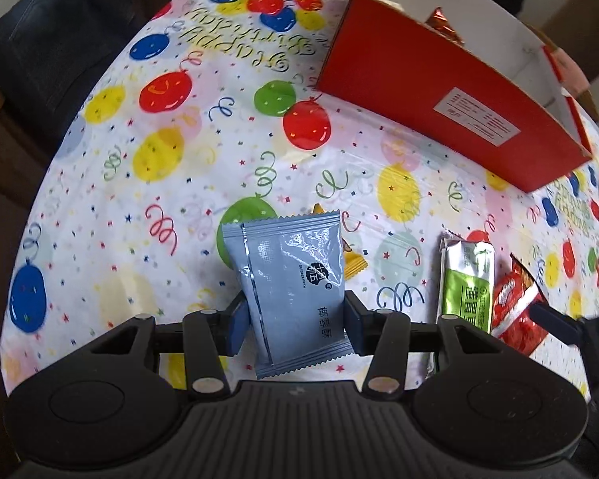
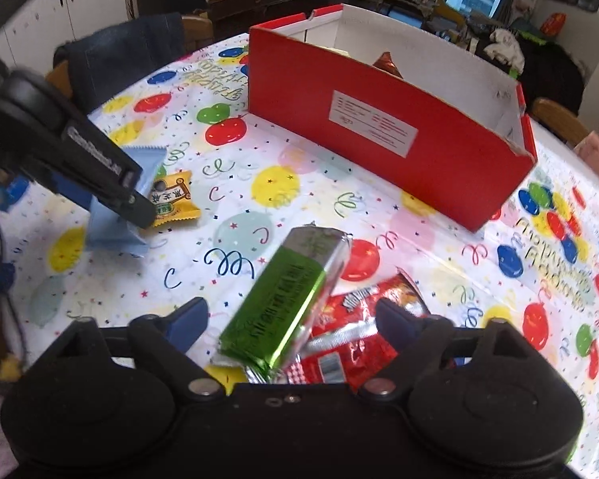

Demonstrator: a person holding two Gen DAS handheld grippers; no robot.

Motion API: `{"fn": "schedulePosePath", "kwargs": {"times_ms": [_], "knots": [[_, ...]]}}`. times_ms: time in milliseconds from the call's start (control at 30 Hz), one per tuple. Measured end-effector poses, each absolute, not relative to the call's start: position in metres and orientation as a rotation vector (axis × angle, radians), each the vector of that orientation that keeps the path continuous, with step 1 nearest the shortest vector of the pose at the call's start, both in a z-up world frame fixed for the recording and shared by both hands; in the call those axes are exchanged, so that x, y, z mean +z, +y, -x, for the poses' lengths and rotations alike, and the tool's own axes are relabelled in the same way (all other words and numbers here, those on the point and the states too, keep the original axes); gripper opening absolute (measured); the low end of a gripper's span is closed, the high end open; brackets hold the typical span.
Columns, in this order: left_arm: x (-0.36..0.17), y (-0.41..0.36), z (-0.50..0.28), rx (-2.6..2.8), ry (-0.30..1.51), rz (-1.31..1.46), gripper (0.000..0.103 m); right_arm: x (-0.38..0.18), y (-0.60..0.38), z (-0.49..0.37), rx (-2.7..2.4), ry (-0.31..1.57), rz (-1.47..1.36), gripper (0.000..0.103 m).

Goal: Organize snacks
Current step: 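Grasp the blue-grey packet with the left tool while the right tool grasps the green bar, then carry both snacks into the red box and open both tools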

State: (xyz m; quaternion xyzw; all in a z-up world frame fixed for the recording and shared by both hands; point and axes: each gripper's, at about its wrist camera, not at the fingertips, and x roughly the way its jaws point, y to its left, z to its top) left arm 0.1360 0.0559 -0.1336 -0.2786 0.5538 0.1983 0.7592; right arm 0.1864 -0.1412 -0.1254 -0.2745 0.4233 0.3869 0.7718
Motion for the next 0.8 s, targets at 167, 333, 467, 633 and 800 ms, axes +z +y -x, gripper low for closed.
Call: {"fn": "schedulePosePath", "kwargs": {"times_ms": [167,333,467,633,800], "knots": [[-0.135,0.068,-0.130,0.396,1.214,0.591,0.048,-0.141,-0.122,-0.177,0.748,0.898,0.668,0.073],[-0.136,0.081,-0.125,0.373,1.216,0.581,0.048,-0.151,-0.111,-0.169,0.676,0.883,0.713,0.065],[-0.136,0.088,-0.123,0.356,1.218,0.570,0.048,-0.157,-0.105,-0.163,0.630,0.855,0.746,0.062],[-0.136,0.095,-0.121,0.334,1.218,0.561,0.048,-0.158,-0.100,-0.157,0.602,0.835,0.762,0.054],[-0.135,0.099,-0.119,0.318,1.214,0.551,0.048,-0.156,-0.099,-0.157,0.571,0.860,0.737,0.048]]}}
